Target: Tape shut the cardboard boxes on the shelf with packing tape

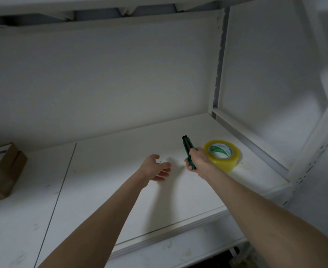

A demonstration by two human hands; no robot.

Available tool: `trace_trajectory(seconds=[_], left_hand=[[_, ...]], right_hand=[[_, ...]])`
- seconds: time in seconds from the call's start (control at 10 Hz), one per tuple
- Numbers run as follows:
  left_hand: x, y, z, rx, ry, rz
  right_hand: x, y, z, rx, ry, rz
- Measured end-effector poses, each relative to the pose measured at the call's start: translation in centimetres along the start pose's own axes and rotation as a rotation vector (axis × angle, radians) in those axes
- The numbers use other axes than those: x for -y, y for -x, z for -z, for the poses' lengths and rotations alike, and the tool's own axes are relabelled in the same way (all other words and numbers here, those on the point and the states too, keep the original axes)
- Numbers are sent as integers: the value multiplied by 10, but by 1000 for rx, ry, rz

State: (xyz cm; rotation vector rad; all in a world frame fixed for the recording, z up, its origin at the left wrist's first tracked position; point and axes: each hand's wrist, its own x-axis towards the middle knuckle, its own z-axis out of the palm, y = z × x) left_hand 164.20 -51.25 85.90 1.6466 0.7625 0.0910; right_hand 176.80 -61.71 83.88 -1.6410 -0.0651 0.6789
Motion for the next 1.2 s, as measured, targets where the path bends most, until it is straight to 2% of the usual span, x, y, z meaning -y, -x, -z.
trace_trajectory(seconds=[0.1,0.2,0.4,0.5,0.7,0.9,1.1,1.2], left_hand=[[4,0,8,-9,6,8],[5,1,15,-1,1,12],[7,0,21,-13,6,21],[11,0,23,-16,15,30],[16,-2,25,-24,28,48],[14,-3,25,-25,32,44],[14,1,31,-28,45,35],[11,11,37,-36,34,-1]], right_hand=[[-2,1,0,20,90,0],[-9,-1,-2,21,294,61],[-13,-14,1,-143,813,205],[-16,-19,2,-197,905,213],[-24,-16,5,-221,1254,354],[-23,-9,-7,-203,1487,381],[-20,-10,-3,-197,1592,368],[-15,-6,-2,-202,1627,427]])
